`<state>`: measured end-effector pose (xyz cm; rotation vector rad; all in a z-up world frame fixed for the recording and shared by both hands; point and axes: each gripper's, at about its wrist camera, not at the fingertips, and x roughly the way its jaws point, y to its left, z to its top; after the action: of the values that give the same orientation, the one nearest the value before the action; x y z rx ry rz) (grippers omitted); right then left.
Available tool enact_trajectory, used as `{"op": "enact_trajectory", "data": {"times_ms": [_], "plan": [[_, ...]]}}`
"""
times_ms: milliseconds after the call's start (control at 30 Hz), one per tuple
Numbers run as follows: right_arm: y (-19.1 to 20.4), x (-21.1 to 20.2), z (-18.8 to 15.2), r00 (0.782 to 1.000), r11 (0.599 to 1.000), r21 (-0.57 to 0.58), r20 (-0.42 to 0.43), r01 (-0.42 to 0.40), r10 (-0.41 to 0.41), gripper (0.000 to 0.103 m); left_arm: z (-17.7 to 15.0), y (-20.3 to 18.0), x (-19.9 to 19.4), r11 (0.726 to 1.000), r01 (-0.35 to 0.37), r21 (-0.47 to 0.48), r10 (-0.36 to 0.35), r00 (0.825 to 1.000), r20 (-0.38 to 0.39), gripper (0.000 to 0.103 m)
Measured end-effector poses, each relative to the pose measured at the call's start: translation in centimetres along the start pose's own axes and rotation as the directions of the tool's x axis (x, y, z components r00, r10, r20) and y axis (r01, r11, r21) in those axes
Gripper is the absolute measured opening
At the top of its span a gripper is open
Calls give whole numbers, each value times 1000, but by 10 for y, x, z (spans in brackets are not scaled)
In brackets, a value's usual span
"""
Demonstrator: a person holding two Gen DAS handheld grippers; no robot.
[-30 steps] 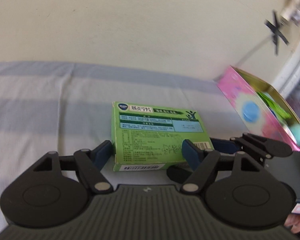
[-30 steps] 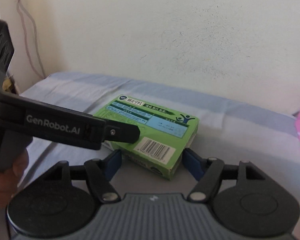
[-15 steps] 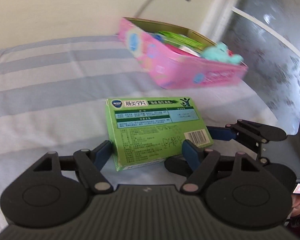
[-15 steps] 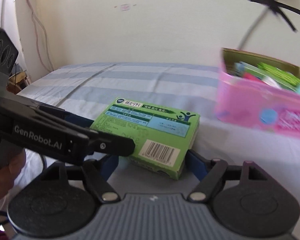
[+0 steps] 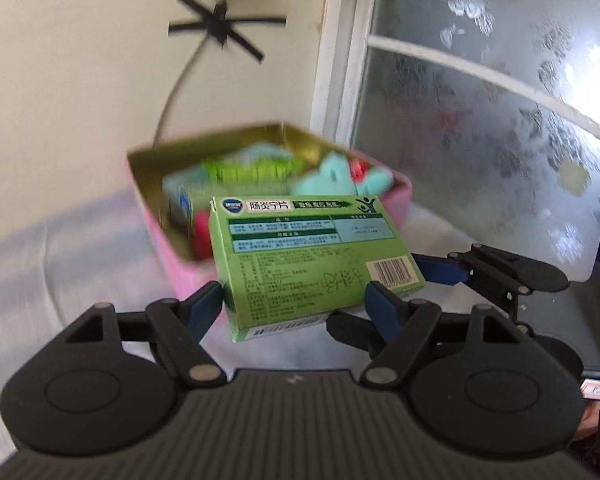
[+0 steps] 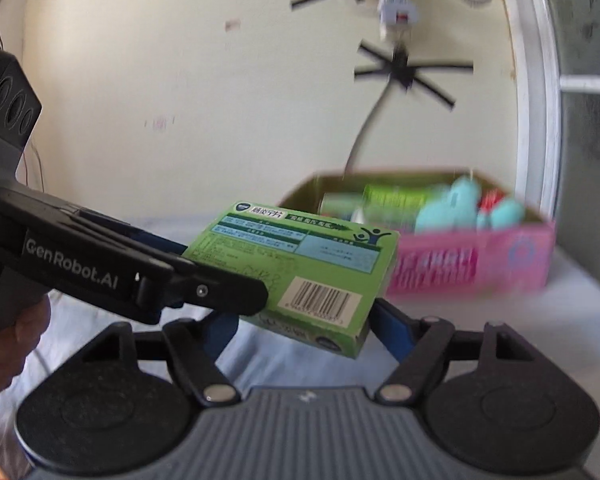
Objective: Organize objects
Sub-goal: 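Carry the green medicine box into the pink tin and open the left gripper, then withdraw both grippers from the pink tin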
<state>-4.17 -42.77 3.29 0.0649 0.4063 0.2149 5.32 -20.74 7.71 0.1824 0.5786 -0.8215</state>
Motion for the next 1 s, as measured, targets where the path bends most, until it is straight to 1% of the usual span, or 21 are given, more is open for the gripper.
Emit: {"op": "enact_trajectory", "data": {"times_ms": [67,167,233,300,367,400,433,467,533,633,667,733,800,867,1000], "plan": [[-15,19,24,1000,1000,-6,22,3,-3,75,23,6,21,1000,-25,2,25,1000,11,84],[-35,61,49,1000,1000,-10,-4,5,-5,76,47,20,59,997,-77,-22,77,997,12,84],[-46,89,58,1000,1000,-14,-22,12,-12,77,58,27,81,994,-104,-22,105,994,16,84],[-56,122,62,997,998,-16,-43,58,-59,76,65,33,106,991,-134,-15,134,991,6,85],[-65,144,64,989,990,-8,-40,139,-139,84,70,39,122,978,-209,-12,209,978,15,86],[-68,149,61,987,988,6,-36,157,-157,88,72,41,125,970,-243,-13,243,970,25,86],[-72,151,60,989,988,30,-25,150,-149,88,73,43,126,963,-267,-21,267,963,29,86],[-75,150,56,990,989,54,-8,140,-140,88,73,45,125,960,-278,-33,279,960,30,86],[-76,144,51,990,989,45,19,139,-140,88,72,49,117,955,-289,-63,292,956,44,86],[-73,132,52,991,992,36,41,124,-125,89,70,47,100,938,-334,-93,339,940,44,91],[-72,127,53,993,993,48,46,105,-108,89,68,46,92,935,-342,-97,348,936,53,93],[-68,114,54,994,994,68,61,81,-85,90,63,40,76,924,-372,-91,379,923,67,95],[-61,97,49,993,993,86,83,79,-86,92,55,34,60,917,-392,-77,397,915,74,95],[-55,80,41,991,991,108,97,77,-88,92,46,29,48,912,-404,-71,409,910,73,97],[-43,47,24,988,983,166,117,79,-99,93,27,24,27,911,-405,-77,410,911,56,100]]}}
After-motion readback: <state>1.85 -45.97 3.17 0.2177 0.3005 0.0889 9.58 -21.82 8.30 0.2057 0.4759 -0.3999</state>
